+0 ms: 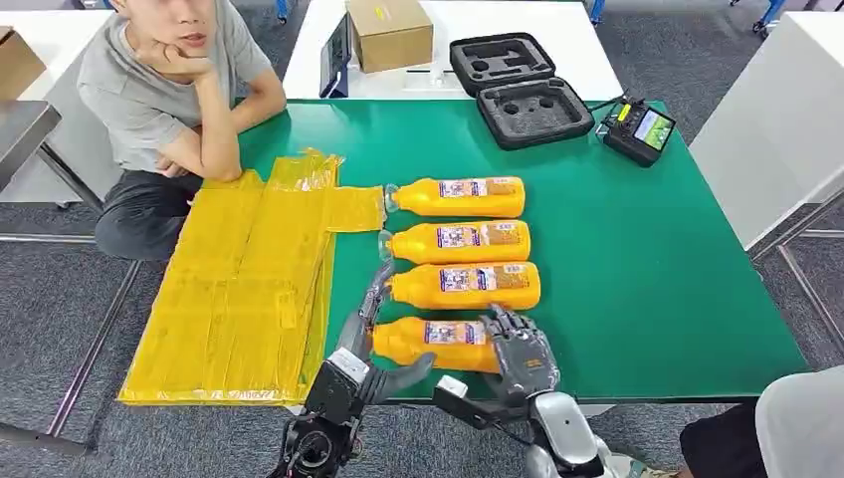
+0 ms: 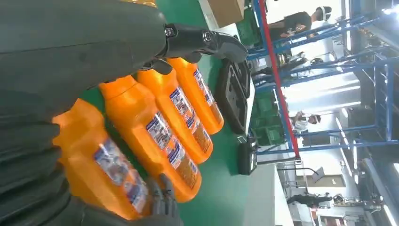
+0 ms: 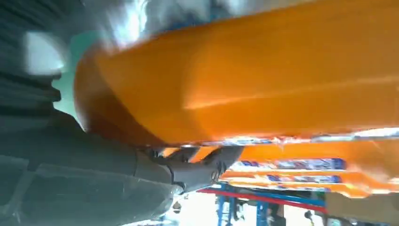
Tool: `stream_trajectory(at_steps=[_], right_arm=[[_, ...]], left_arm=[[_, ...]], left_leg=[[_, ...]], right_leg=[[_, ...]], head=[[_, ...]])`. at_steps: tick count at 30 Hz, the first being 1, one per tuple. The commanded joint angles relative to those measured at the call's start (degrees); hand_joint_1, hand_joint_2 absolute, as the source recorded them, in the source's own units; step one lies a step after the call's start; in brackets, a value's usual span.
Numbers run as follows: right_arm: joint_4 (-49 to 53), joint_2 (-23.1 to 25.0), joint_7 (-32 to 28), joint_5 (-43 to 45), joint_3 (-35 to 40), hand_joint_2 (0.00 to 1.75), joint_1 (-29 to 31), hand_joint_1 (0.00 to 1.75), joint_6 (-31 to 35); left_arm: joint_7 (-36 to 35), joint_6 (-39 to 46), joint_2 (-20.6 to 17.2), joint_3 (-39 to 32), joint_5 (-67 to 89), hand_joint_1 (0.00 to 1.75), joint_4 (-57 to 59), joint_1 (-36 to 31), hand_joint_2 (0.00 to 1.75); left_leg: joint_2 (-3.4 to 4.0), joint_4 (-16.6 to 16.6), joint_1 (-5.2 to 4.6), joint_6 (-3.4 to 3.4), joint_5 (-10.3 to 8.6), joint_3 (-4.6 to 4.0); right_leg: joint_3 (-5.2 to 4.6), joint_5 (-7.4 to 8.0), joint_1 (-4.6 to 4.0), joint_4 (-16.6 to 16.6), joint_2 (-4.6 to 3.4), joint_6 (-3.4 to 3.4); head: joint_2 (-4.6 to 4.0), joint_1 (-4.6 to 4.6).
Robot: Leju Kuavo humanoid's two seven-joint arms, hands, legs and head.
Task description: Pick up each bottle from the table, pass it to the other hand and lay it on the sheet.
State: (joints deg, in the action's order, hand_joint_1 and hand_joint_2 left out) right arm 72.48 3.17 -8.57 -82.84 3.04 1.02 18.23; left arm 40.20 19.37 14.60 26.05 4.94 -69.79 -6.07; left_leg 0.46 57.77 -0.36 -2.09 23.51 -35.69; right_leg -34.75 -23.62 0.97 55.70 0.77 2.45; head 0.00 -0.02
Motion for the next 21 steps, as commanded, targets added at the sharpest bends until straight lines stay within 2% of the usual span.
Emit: stream_trajectory(at_steps=[1,2,3,8,9,13,15,19,21], right_arm=[[-1.71,-0.25,-1.17,1.46,2.04,1.75,0.09,1.47,-0.63],[-1.71,-0.25,-1.17,1.46,2.04,1.75,0.09,1.73,-0.63],[-2.62,-0.76,-1.58,2.20,2.38,1.75,0.26,1.75,-0.47],[-4.87,-0.63,-4.45,8.50,2.60,1.75,0.85,1.75,-1.14],[-5.25,0.19,-8.15,15.49,1.64,1.75,1.16,1.75,-4.43],[-7.50,0.62,-16.70,33.31,-1.69,1.75,1.79,1.75,-12.52],[-9.08,0.11,-19.12,38.58,-2.76,1.75,2.21,1.75,-14.46],[-12.18,0.05,-19.47,40.43,-4.25,1.75,4.23,1.75,-13.00],[-13.43,0.27,-19.49,40.98,-4.99,1.75,5.33,1.75,-12.47]], left_arm=[[-0.20,0.30,-1.03,0.11,-0.36,0.00,1.95,-1.04,1.75],[-0.20,0.30,-1.03,0.11,-0.36,0.00,1.95,-1.04,1.75],[-0.20,0.51,-1.23,0.02,-0.45,0.00,1.59,-0.63,1.75],[-0.20,0.88,-2.26,0.45,-0.74,0.00,-0.59,1.11,1.75],[-0.20,0.90,-2.25,0.47,-0.84,0.00,-0.67,1.13,1.75],[-0.20,2.62,-2.25,0.52,-1.06,0.00,-2.27,1.13,1.75],[-0.20,6.17,-2.50,0.74,-0.82,0.00,-5.45,1.67,1.75],[-0.20,19.54,-4.55,3.10,0.34,0.00,-16.25,2.46,1.75],[-0.20,20.63,-3.93,1.63,1.98,0.00,-20.19,3.28,1.75]], left_leg=[[-0.02,-0.04,0.03,0.07,0.04,0.12],[-0.02,-0.01,0.09,0.13,0.11,0.25],[0.01,-0.05,0.06,0.11,0.09,0.23],[0.02,-0.07,0.05,0.09,0.06,0.18],[0.06,-0.07,0.10,0.15,0.14,0.33],[-0.01,-0.07,0.07,0.12,0.08,0.23],[-0.05,-0.07,0.08,0.14,0.10,0.29],[0.04,-0.06,0.12,0.14,0.14,0.39],[0.08,-0.02,0.09,0.14,0.11,0.23]], right_leg=[[0.12,-0.04,-0.02,-0.04,-0.03,-0.06],[0.27,-0.09,-0.08,-0.06,-0.07,-0.11],[0.23,-0.06,-0.05,-0.07,-0.08,-0.10],[0.20,-0.03,-0.04,-0.09,-0.08,-0.07],[0.35,-0.08,-0.08,-0.12,-0.16,-0.13],[0.26,-0.05,-0.06,-0.10,-0.07,-0.10],[0.31,-0.08,-0.07,-0.09,-0.04,-0.12],[0.41,-0.08,-0.10,-0.11,-0.13,-0.12],[0.23,-0.02,-0.07,-0.04,-0.17,-0.10]], head=[[0.00,0.00],[0.00,0.00],[0.00,0.00],[0.00,0.00],[0.00,0.00],[0.00,0.00],[0.00,0.00],[0.00,0.02],[0.00,-0.02]])
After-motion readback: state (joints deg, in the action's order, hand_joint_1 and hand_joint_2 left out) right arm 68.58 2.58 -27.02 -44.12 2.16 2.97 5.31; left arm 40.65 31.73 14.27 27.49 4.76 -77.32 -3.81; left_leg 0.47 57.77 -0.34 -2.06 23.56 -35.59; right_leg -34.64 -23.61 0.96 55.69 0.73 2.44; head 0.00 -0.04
